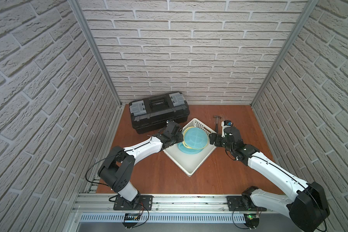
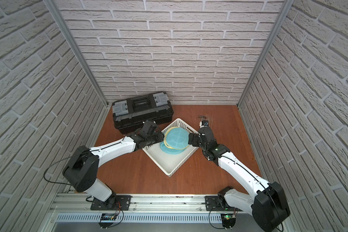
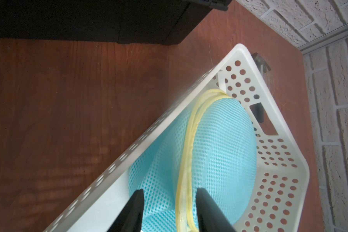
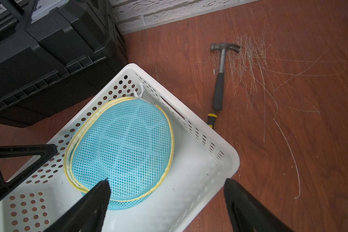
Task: Turn the laundry bag inside out
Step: Pick up the laundry bag and place it in the bin.
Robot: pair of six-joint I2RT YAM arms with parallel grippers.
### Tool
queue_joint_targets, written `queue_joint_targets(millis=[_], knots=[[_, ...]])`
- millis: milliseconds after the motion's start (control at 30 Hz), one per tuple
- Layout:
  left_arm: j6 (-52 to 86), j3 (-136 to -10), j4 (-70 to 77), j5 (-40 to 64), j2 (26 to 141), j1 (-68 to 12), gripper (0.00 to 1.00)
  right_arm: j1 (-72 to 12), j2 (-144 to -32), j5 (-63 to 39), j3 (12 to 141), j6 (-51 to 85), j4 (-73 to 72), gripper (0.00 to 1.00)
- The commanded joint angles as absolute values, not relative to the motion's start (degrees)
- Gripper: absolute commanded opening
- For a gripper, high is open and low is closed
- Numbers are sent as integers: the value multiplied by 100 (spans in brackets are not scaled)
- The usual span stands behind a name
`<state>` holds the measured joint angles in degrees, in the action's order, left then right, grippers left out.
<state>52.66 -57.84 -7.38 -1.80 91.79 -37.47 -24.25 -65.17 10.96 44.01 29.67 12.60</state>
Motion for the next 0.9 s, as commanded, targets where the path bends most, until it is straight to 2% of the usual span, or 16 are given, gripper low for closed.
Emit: queue_joint_targets(millis=[0, 333, 533, 733, 867], knots=[[5157, -5952, -688, 15, 9360, -3777, 46, -2470, -6444, 1229, 4335, 3049, 934, 93], [4869, -6185, -787, 2, 9779, -3767, 36, -2478, -6376, 1246, 4303, 3077, 976, 94], [4821, -6197, -621, 204, 9927, -3768, 22, -2478, -6292, 1127, 4308, 2965, 1039, 94], [4821, -6136, -206, 482, 9958, -3753, 1, -2487, -6319, 989, 4387, 2864, 1087, 95], [4834, -6101, -26, 578, 9888, -3747, 0, -2496, -6302, 967, 4410, 2827, 1103, 94]])
